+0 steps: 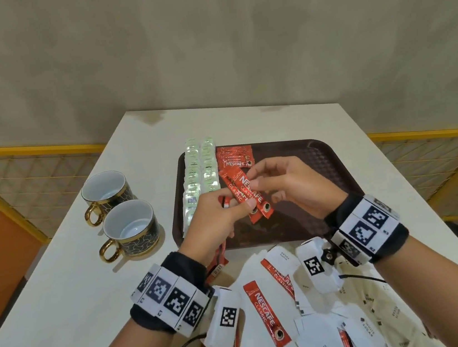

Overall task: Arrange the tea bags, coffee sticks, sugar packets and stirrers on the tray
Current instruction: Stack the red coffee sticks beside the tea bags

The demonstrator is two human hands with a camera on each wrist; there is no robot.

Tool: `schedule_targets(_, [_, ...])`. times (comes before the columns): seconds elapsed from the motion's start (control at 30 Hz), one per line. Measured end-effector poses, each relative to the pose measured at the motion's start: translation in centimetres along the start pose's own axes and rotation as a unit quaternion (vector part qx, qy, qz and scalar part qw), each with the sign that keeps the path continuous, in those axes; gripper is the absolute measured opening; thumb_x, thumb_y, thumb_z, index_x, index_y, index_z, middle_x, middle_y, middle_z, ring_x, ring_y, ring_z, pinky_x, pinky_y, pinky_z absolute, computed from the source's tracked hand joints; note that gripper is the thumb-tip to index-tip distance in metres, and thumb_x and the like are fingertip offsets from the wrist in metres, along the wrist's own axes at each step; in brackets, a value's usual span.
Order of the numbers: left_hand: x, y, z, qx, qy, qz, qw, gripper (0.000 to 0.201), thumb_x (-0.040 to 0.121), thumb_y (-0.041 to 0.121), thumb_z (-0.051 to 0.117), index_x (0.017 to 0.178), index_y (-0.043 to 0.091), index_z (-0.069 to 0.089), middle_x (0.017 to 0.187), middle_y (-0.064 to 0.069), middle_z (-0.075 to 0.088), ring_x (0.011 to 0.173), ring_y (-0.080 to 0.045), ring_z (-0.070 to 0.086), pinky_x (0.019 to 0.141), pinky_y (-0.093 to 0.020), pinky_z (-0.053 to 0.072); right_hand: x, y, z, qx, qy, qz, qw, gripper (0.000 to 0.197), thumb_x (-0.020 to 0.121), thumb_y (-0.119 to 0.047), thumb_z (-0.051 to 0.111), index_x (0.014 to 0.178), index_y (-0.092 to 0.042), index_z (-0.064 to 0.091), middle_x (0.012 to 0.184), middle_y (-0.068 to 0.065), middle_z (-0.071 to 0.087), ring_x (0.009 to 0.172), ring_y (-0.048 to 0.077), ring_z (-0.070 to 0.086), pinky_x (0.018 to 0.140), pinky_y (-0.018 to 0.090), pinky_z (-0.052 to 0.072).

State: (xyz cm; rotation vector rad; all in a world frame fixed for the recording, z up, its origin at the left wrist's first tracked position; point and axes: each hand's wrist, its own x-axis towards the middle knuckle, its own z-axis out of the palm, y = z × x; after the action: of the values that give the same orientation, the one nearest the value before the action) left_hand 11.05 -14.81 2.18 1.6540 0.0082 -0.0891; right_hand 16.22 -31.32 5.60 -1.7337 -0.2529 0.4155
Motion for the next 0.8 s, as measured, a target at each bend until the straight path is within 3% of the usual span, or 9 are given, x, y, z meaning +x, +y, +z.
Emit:
schedule_targets(0.1, [-0.1,0.0,0.2,0.012,-0.014,0.003,1.0,0.007,0.092,0.025,0.065,0.092,0.023,0.071,0.065,0.014,0.067,0.049,-0.002,0.052,0.049,-0.018,0.044,-0.4,0.2,0.3,-0.026,0.007,-0.021,0.999,0.017,0.086,-0.004,0.069,0.099,0.005,0.066,0.087,0.012,0.068,0.066,0.011,0.067,0.053,0.02,0.051])
schedule_targets(0.2, [-0.2,-0.4,0.4,-0.008,-0.018,-0.002,1.0,0.017,0.097,0.027,0.058,0.09,0.02,0.073,0.071,0.001,0.069,0.042,-0.008,0.043,0.047,-0.019,0.041,-0.1,0.3,-0.1,0.025,0.058,-0.033,0.997,0.02,0.085,0.0,0.068,0.1,0.011,0.062,0.089,0.019,0.069,0.069,0.018,0.07,0.055,0.027,0.057])
schedule_targets(0.33, [-0.3,-0.6,0.8,-0.046,-0.008,-0.011,0.999,0.022,0.098,0.03,0.056,0.083,0.021,0.069,0.056,0.0,0.055,0.042,-0.007,0.042,0.047,-0.019,0.04,0.2,0.5,0.9,0.008,0.063,-0.026,0.998,0.022,0.083,-0.005,0.072,0.098,0.008,0.064,0.097,0.032,0.065,0.079,0.031,0.064,0.075,0.047,0.055])
schedule_targets(0.47, [-0.4,-1.0,1.0,-0.059,0.002,-0.016,0.998,0.028,0.097,0.04,0.052,0.086,0.021,0.069,0.054,0.001,0.05,0.044,-0.007,0.042,0.05,-0.02,0.041,0.5,1.4,1.8,0.033,0.088,-0.015,0.995,0.026,0.083,-0.008,0.072,0.103,0.006,0.062,0.088,0.02,0.064,0.07,0.022,0.065,0.062,0.03,0.057])
schedule_targets(0.57, [-0.4,-1.2,1.0,-0.056,0.019,-0.029,0.998,0.034,0.096,0.05,0.049,0.09,0.024,0.07,0.057,-0.003,0.046,0.043,-0.007,0.041,0.05,-0.02,0.04,0.4,2.1,2.3,0.019,0.079,-0.016,0.997,0.015,0.088,-0.009,0.067,0.099,0.002,0.064,0.088,0.017,0.063,0.075,0.022,0.064,0.066,0.031,0.057])
schedule_targets(0.7, [-0.5,-1.5,0.8,-0.046,0.021,-0.059,0.997,0.039,0.099,0.051,0.039,0.088,0.022,0.064,0.053,-0.001,0.045,0.042,-0.006,0.041,0.051,-0.021,0.038,0.3,2.6,3.1,-0.005,0.048,-0.015,0.999,0.01,0.091,-0.011,0.064,0.092,-0.001,0.062,0.078,0.008,0.062,0.068,0.015,0.059,0.064,0.026,0.051])
schedule_targets(0.8, [-0.4,-1.0,0.3,-0.033,0.023,-0.077,0.996,0.048,0.099,0.053,0.037,0.09,0.015,0.064,0.051,0.0,0.048,0.04,-0.006,0.042,0.049,-0.021,0.037,0.2,2.8,3.4,0.004,0.023,-0.001,1.0,0.013,0.092,-0.013,0.064,0.094,-0.001,0.06,0.075,0.006,0.062,0.063,0.013,0.06,0.065,0.033,0.052])
